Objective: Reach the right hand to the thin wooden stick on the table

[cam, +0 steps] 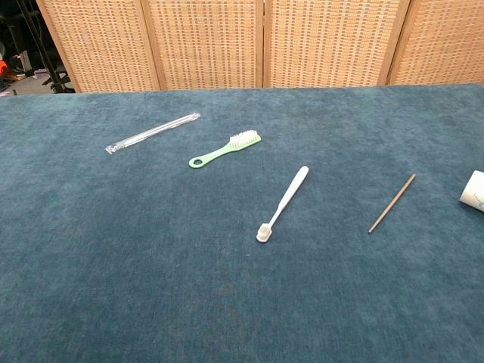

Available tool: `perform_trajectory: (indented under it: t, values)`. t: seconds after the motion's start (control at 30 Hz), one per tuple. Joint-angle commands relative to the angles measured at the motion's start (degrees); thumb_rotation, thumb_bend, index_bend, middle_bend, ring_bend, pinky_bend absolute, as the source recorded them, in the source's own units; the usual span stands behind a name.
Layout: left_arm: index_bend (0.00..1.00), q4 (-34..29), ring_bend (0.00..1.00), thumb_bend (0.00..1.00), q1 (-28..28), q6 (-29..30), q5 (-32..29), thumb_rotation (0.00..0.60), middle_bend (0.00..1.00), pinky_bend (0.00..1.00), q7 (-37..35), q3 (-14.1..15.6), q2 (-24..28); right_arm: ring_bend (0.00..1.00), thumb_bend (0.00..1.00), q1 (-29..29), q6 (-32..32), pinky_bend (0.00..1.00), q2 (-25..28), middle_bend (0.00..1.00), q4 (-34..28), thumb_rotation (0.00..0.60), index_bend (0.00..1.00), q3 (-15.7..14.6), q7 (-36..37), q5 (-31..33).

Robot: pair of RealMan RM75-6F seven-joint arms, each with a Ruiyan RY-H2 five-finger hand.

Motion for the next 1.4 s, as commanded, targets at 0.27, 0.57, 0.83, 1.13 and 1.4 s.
perform_trajectory:
  t: [0.27, 0.57, 0.83, 1.13, 1.4]
  values:
    - [0.0, -0.14, 0.0, 0.0, -0.08, -0.01, -0.49, 0.6, 0.0, 0.0, -2.51, -0.61, 1.07, 0.81, 1.0, 5.66, -5.89, 0.91, -2.71, 0.69, 8.91, 0.6, 0.0, -1.95, 2.42, -6.27]
    - [0.0, -0.02, 0.0, 0.0, -0.81, -1.74, -1.23, 0.6, 0.0, 0.0, -2.37, -0.72, 1.08, 0.84, 1.0, 12.04, -17.24, 0.94, 1.02, 0.69, 5.8, 0.6, 0.0, -4.39, -2.04, -9.49]
    - [0.0, 0.02, 0.0, 0.0, -0.99, -2.38, -1.6, 0.6, 0.0, 0.0, -2.26, -0.72, 1.02, 0.85, 1.0, 17.11, -28.12, 0.94, 3.24, 0.7, -1.25, 0.6, 0.0, -5.19, -10.19, -8.39]
    - [0.0, -0.12, 0.0, 0.0, -1.38, -3.33, -2.1, 0.6, 0.0, 0.0, -1.47, -0.73, 0.81, 0.85, 1.0, 22.56, -41.14, 0.94, 1.69, 0.7, -5.36, 0.6, 0.0, -4.34, -21.1, -1.72]
    - [0.0, -0.43, 0.0, 0.0, -1.39, -3.62, -2.31, 0.6, 0.0, 0.0, -2.05, -0.72, 0.93, 0.85, 1.0, 27.8, -50.89, 0.94, -2.65, 0.7, -7.72, 0.6, 0.0, -1.59, -34.28, 12.16]
